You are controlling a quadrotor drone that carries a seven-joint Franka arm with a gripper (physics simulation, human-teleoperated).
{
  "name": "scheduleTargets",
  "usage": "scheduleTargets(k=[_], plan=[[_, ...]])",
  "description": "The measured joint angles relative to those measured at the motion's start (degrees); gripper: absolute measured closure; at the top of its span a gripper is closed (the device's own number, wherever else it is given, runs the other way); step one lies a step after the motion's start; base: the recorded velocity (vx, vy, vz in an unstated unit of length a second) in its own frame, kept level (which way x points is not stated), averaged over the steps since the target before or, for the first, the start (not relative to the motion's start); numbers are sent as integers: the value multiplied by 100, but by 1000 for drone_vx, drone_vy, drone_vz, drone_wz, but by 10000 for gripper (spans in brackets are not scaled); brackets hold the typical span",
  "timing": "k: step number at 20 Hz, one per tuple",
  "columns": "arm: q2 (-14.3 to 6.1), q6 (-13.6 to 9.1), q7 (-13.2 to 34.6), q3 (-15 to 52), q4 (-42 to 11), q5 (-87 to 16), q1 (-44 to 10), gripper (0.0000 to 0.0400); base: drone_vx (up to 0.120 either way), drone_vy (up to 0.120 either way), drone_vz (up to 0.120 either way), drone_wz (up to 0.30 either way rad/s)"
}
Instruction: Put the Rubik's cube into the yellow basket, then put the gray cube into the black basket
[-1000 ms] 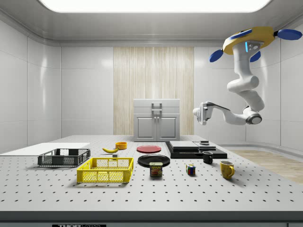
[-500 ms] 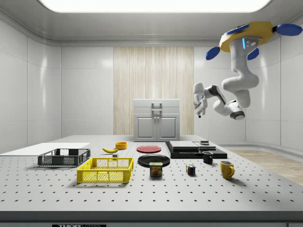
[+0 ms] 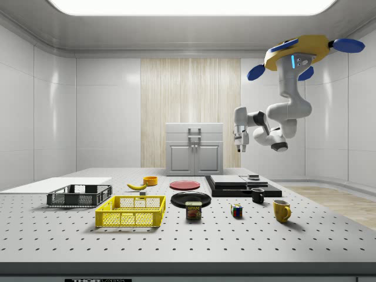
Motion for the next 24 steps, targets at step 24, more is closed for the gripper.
scheduleTargets(k=[24], plan=[[-751,529,365,320,38,308,-438,0,2,13,-120,0]])
